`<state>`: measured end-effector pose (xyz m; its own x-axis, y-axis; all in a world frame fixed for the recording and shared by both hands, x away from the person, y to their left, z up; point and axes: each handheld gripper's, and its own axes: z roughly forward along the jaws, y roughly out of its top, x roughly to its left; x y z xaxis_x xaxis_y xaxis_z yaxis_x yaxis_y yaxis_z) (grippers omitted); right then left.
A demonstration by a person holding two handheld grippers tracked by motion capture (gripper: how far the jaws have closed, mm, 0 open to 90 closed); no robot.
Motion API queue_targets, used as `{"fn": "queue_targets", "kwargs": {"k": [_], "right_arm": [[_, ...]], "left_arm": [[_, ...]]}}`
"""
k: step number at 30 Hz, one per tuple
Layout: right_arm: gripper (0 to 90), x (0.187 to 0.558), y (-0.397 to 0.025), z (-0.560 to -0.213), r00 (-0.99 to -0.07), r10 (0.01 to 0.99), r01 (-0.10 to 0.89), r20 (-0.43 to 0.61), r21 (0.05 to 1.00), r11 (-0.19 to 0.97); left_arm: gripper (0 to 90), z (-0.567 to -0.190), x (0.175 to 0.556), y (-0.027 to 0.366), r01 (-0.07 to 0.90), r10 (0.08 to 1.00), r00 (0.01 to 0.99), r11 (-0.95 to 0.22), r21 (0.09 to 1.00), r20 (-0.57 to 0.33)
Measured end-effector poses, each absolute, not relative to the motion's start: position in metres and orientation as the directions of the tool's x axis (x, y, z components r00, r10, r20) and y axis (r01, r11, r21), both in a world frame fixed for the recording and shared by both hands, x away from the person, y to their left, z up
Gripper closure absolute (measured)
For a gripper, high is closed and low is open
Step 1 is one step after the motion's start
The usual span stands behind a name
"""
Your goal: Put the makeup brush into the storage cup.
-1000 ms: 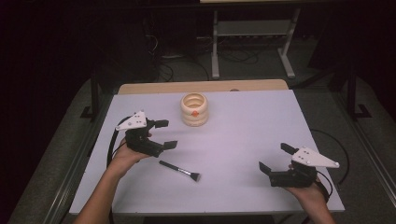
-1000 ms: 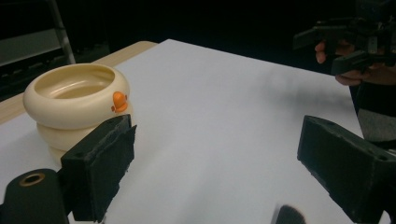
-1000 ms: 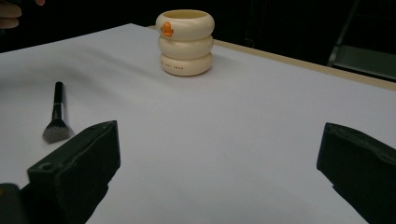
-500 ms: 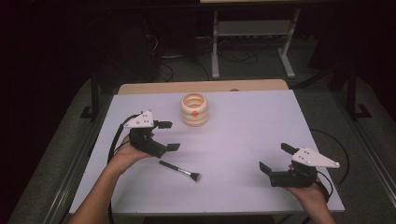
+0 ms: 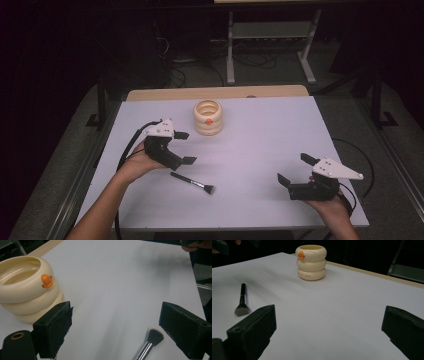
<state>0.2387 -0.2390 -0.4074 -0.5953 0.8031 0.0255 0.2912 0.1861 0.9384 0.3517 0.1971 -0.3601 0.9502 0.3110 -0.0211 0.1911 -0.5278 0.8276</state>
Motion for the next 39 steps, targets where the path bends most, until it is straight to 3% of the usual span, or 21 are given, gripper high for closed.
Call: {"fn": "queue_targets", "kwargs": {"k": [39], "right_arm": [[0.0, 0.239, -0.239, -0.407, -0.601, 0.799, 0.288, 0.024, 0.939, 0.188]], "left_arm": [[13.2, -0.359, 0.353, 0.167, 0.105, 0.153, 0.988, -0.754, 0.648, 0.019]]}}
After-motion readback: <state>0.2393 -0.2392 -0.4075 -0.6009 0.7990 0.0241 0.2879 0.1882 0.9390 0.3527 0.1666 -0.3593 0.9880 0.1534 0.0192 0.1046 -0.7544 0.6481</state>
